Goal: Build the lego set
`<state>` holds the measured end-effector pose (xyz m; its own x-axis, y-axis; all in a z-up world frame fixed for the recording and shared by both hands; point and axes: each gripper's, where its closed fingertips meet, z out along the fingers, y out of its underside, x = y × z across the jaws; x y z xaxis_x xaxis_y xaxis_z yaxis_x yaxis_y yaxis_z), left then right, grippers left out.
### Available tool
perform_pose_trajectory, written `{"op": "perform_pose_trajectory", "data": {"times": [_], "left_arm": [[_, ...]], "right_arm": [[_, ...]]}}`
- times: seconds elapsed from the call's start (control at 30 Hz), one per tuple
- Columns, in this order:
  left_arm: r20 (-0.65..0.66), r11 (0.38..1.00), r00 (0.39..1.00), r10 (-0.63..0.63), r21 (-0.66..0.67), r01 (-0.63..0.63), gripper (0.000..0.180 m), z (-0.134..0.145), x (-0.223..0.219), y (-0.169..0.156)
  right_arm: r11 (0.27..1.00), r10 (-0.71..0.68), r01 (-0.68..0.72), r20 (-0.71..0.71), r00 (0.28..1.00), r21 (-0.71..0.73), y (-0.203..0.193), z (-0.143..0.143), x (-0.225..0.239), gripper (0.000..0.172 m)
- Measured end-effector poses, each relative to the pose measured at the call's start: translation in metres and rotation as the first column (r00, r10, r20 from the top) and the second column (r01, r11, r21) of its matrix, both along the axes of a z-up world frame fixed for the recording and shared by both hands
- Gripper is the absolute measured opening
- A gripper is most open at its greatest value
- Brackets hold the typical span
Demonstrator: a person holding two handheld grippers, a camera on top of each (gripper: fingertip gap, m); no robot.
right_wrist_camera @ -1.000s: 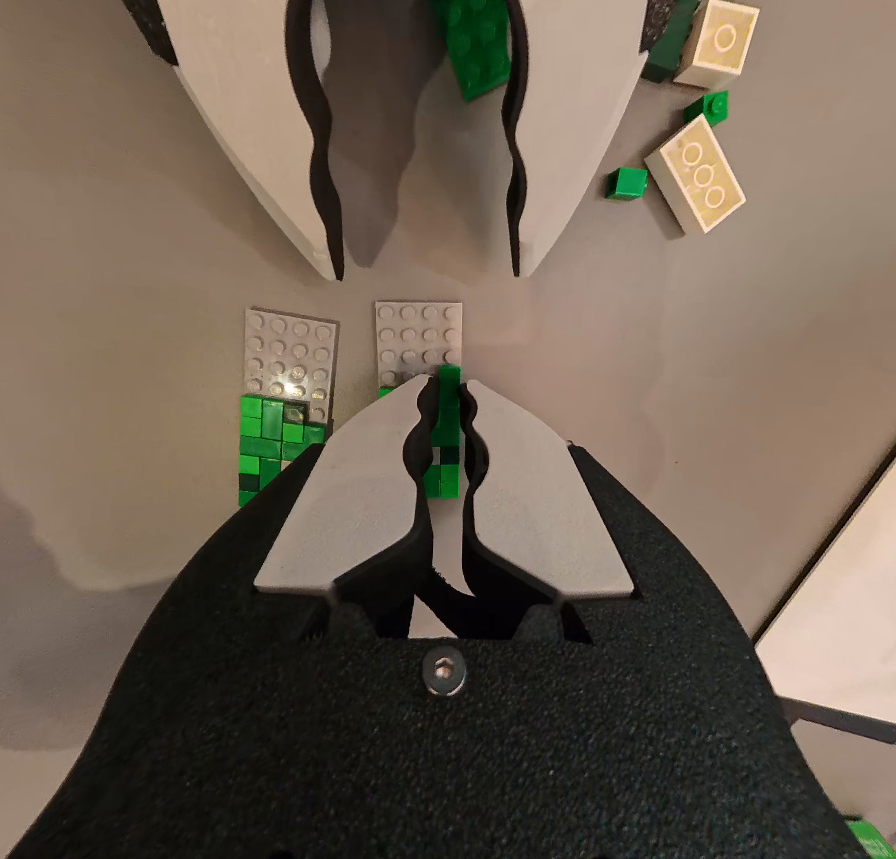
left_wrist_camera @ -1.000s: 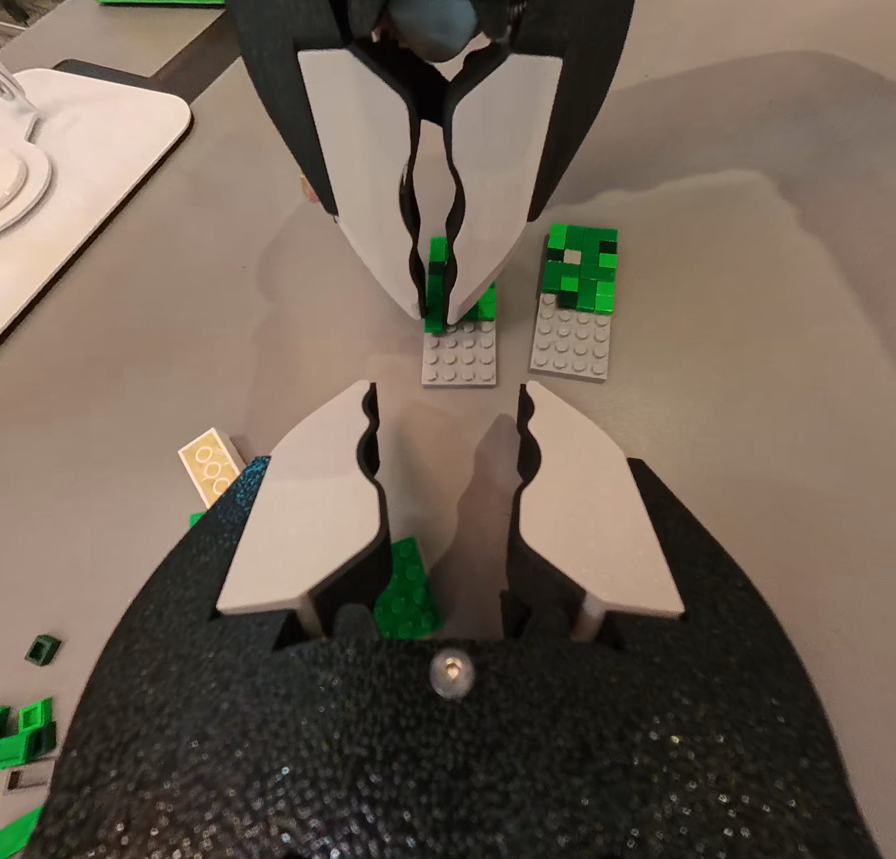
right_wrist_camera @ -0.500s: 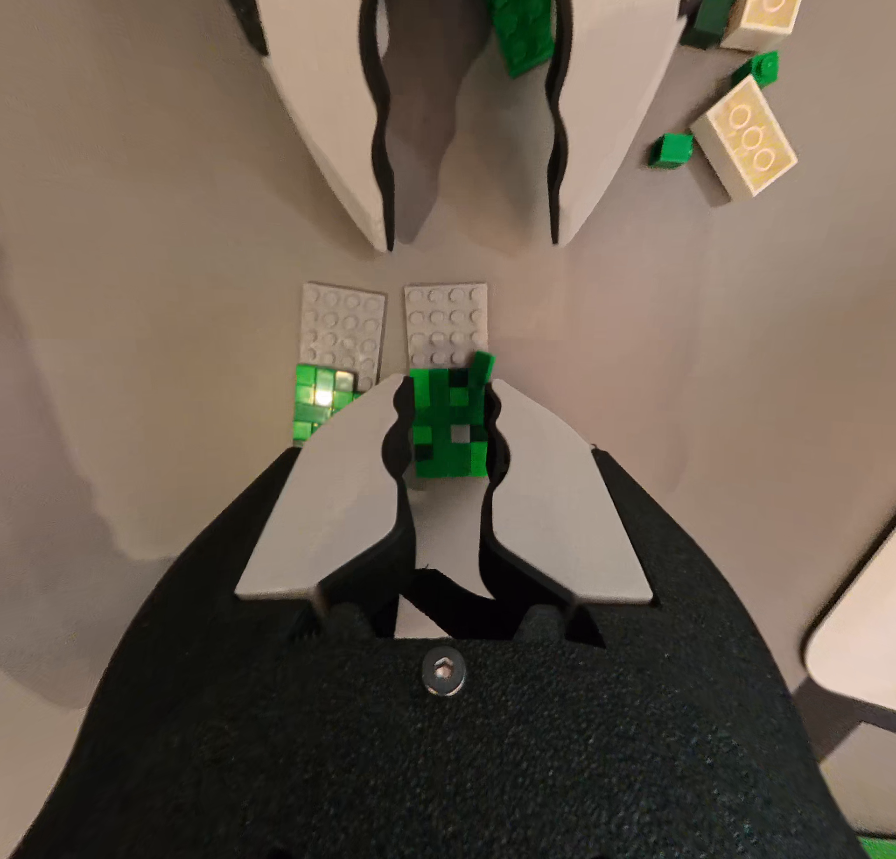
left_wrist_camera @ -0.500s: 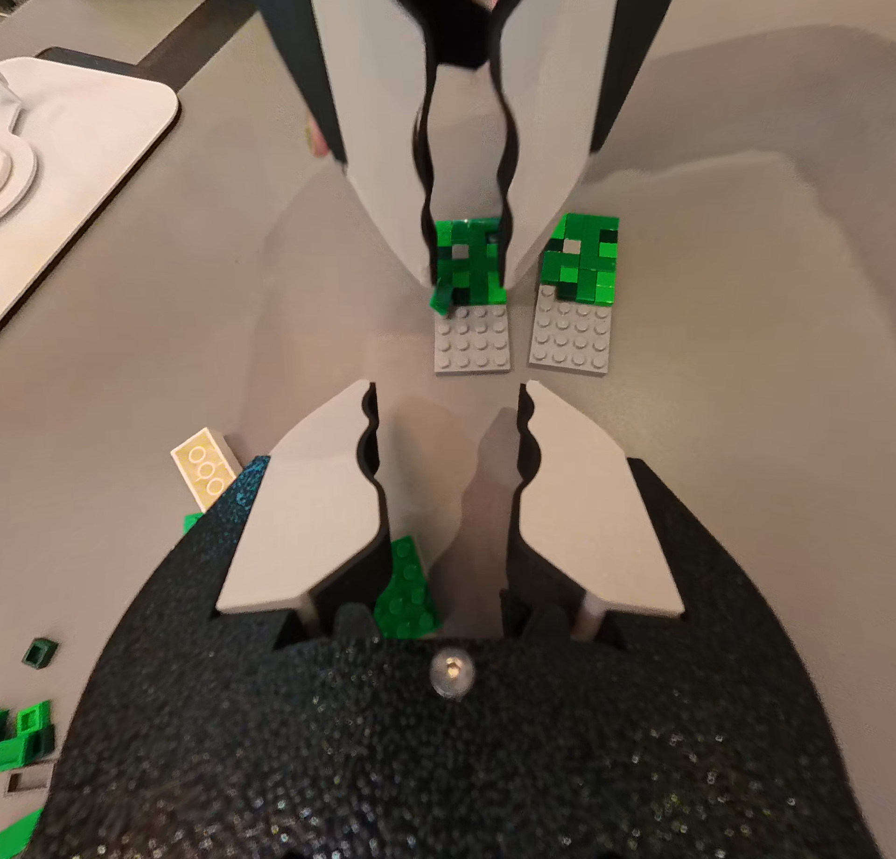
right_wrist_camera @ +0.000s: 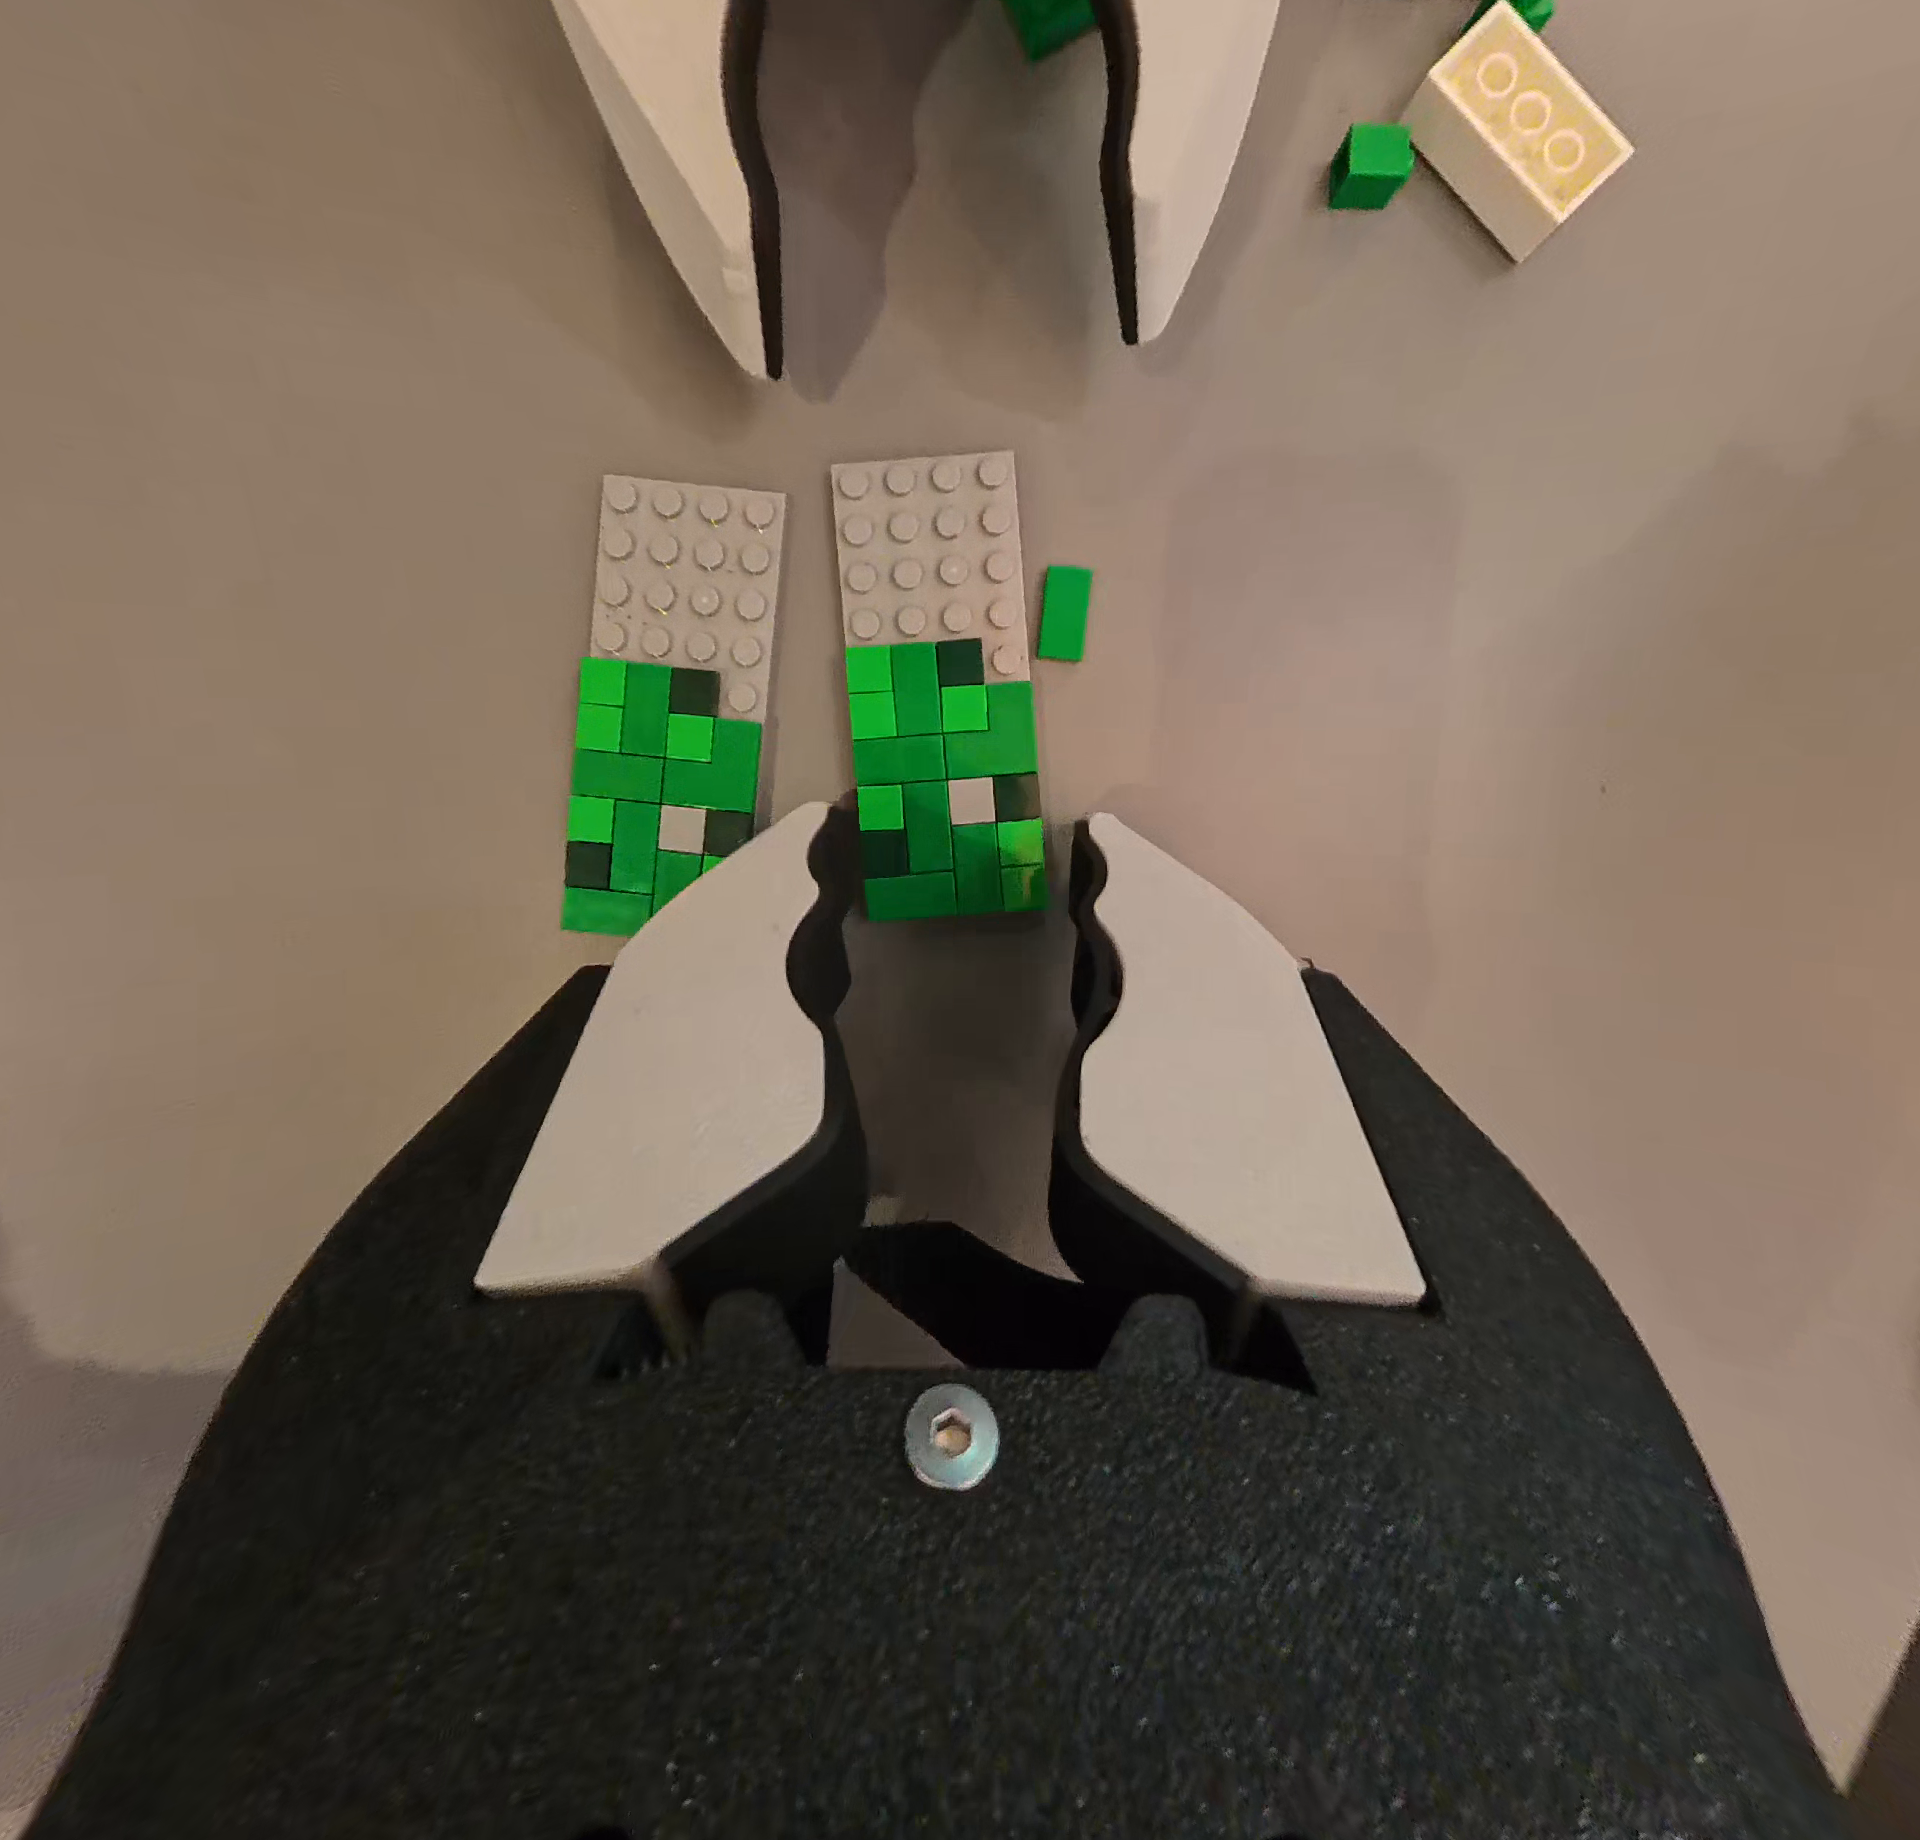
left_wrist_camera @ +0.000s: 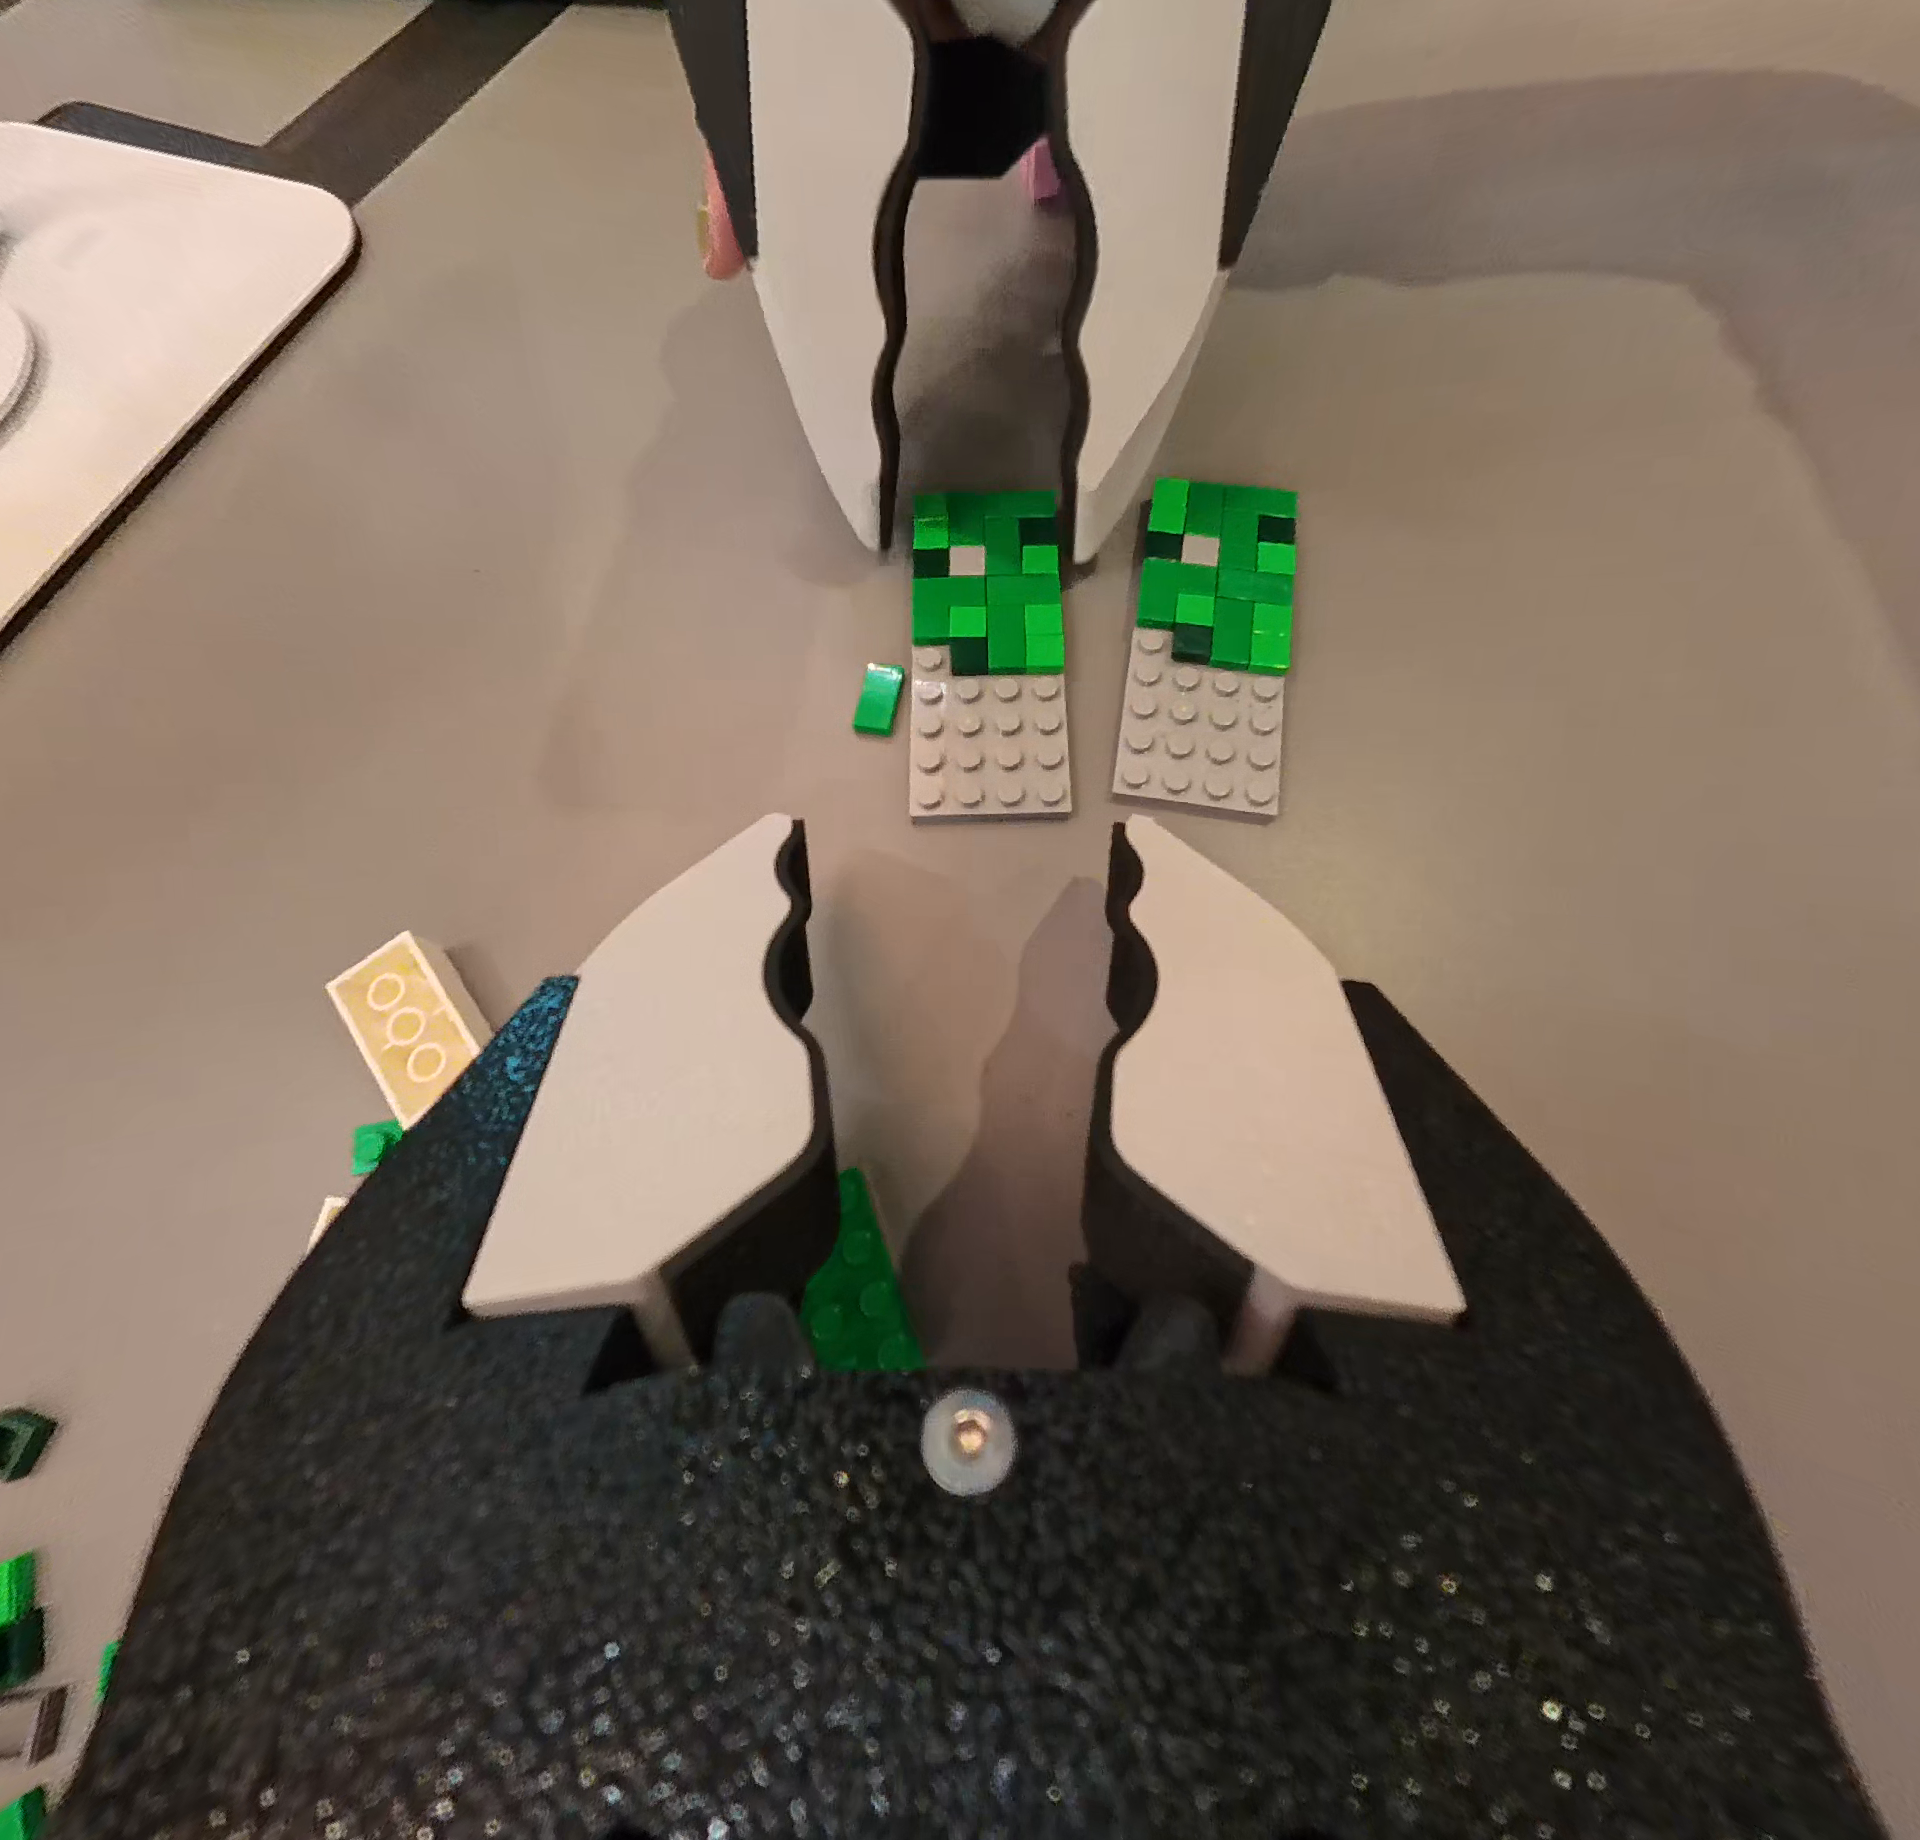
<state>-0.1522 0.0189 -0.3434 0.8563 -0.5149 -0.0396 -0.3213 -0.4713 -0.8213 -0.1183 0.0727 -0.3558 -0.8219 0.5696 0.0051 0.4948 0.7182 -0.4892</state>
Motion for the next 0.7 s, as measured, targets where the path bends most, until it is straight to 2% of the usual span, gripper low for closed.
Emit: {"op": "perform_pose_trajectory", "data": {"times": [0.2,0.4,0.57,0.7], "left_arm": [[-0.004,1.0,1.0,0.002,0.01,-0.002,0.054,0.001,0.0,-0.001],[-0.053,0.999,0.998,0.037,0.025,-0.036,0.041,0.004,-0.011,0.01],[-0.077,0.998,0.997,-0.006,-0.062,0.001,0.026,0.0,-0.007,0.027],[-0.194,0.99,0.979,-0.059,-0.135,0.033,0.018,-0.012,0.0,0.034]], "right_arm": [[1.0,0.016,-0.016,-0.015,1.0,0.006,-0.001,-0.001,-0.002,0.033],[0.998,-0.061,0.057,-0.15,0.987,-0.033,0.001,0.014,0.006,0.033],[0.983,-0.177,0.164,-0.203,0.963,-0.079,0.01,0.029,0.023,0.033],[0.971,-0.238,0.227,-0.241,0.941,-0.073,0.013,0.036,0.042,0.033]]}}
